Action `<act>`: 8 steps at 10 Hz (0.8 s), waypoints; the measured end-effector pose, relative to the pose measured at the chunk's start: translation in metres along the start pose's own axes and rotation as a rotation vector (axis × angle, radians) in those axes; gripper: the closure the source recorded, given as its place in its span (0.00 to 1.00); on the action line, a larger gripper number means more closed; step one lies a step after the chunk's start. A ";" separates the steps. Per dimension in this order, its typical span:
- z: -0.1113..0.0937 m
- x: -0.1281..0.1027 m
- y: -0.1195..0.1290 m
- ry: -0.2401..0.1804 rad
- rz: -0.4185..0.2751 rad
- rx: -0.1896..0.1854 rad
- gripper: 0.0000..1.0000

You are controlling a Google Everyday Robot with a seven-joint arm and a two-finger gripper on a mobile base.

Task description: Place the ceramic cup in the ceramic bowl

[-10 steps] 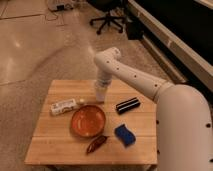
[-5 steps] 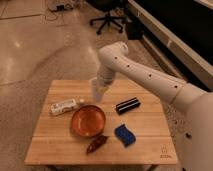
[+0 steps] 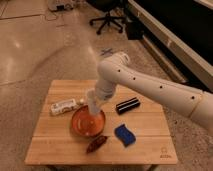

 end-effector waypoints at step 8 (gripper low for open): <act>0.072 0.020 -0.016 -0.049 -0.170 -0.060 0.22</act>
